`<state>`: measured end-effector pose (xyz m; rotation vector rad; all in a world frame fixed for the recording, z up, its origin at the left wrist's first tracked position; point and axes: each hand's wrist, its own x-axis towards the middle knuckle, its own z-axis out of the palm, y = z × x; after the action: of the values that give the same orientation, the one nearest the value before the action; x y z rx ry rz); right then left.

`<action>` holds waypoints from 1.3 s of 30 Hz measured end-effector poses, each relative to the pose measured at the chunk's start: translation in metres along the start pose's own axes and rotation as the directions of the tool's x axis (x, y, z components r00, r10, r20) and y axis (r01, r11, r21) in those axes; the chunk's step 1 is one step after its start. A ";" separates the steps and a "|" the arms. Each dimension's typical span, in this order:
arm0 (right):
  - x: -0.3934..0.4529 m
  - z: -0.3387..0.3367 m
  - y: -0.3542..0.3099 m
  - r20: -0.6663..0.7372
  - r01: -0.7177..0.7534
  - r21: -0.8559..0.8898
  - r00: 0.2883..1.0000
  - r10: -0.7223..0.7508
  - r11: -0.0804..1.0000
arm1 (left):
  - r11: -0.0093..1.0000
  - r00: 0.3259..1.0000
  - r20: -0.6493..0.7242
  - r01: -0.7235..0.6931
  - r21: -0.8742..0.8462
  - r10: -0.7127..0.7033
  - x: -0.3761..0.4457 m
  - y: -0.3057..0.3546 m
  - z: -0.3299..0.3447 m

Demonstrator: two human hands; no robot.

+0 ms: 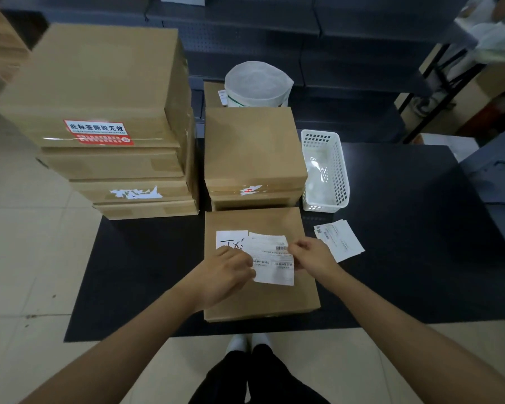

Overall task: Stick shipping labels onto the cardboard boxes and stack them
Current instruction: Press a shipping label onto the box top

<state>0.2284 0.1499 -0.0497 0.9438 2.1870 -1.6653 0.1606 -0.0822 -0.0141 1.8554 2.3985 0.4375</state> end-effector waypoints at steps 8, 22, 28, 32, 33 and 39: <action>0.002 0.013 0.023 -0.223 0.159 -0.416 0.936 -0.271 0.895 | 0.997 0.993 -0.084 0.080 0.017 -0.078 0.010 0.005 0.035; 0.027 0.019 0.033 -0.217 0.130 -0.585 0.926 -0.309 0.800 | 0.979 0.982 0.032 0.185 0.089 -0.188 0.022 0.007 0.065; 0.031 0.015 0.033 -0.194 0.078 -0.840 0.880 -0.433 0.536 | 0.967 0.967 -0.008 0.254 0.006 -0.254 0.015 0.009 0.073; 0.023 0.026 0.039 -0.136 0.289 -0.774 0.793 -0.594 0.563 | 0.961 0.959 -0.065 0.275 -0.005 -0.275 0.021 0.012 0.077; 0.019 0.031 0.041 -0.067 0.376 -0.748 0.777 -0.626 0.547 | 0.951 0.948 -0.079 0.309 -0.022 -0.309 0.027 0.013 0.079; 0.018 0.045 0.059 0.107 0.276 -0.889 0.901 -0.420 0.366 | 0.910 0.887 0.208 0.414 0.034 -0.411 0.044 0.006 0.110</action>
<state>0.2426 0.1229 -0.1198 0.2537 2.9341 -0.2411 0.1807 -0.0195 -0.1131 1.2514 2.5319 0.2024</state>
